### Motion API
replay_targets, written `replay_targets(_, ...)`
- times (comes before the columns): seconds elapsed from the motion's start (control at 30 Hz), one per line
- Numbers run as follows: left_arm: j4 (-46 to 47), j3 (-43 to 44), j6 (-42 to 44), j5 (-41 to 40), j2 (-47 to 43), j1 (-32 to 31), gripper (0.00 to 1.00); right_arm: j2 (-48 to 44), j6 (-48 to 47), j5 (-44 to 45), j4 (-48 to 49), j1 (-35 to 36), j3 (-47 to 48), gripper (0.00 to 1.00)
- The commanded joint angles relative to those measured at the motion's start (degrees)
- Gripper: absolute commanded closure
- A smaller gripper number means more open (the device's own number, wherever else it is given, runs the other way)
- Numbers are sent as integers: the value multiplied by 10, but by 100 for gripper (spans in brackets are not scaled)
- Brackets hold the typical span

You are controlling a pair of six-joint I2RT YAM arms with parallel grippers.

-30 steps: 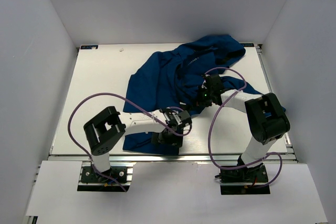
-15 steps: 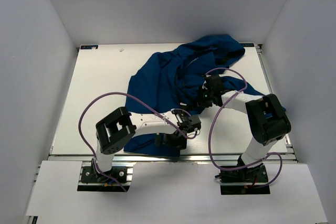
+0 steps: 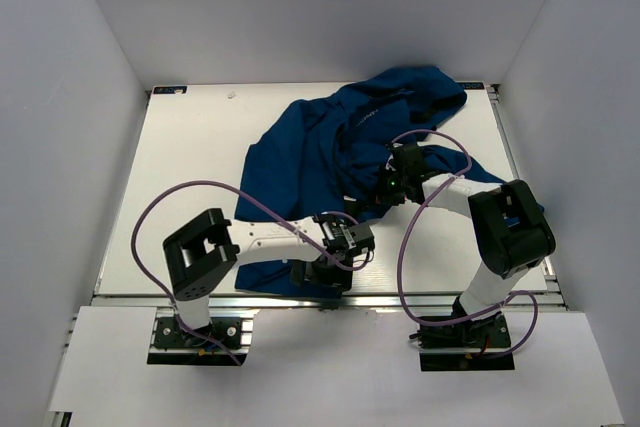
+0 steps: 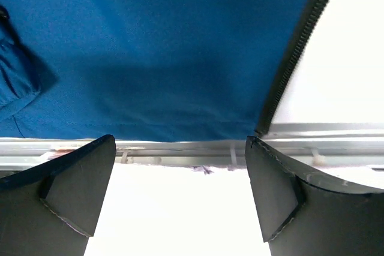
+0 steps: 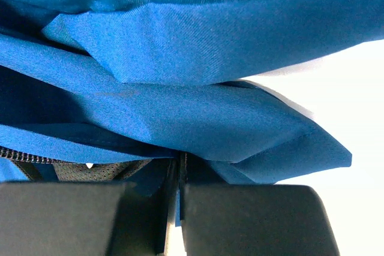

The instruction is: Zip up the jacket

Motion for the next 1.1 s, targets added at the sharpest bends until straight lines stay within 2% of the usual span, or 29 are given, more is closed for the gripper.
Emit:
replay_targets(0.0, 36, -17, 5, 3, -55, -2, 2, 7, -17, 32, -47, -3, -22, 100)
replay_targets(0.33, 74, -22, 23, 1, -22, 14, 2, 4, -19, 34, -49, -3, -25, 100)
replay_targets(0.47, 81, -41, 24, 19, -10, 35, 10, 1, -20, 37, -50, -3, -29, 100)
replay_targets(0.7, 127, -89, 31, 31, -41, 51, 12, 7, -21, 37, -52, -3, -27, 100)
replay_targets(1.07, 121, -71, 58, 27, 34, 51, 13, -3, -14, 32, -56, -3, -31, 100)
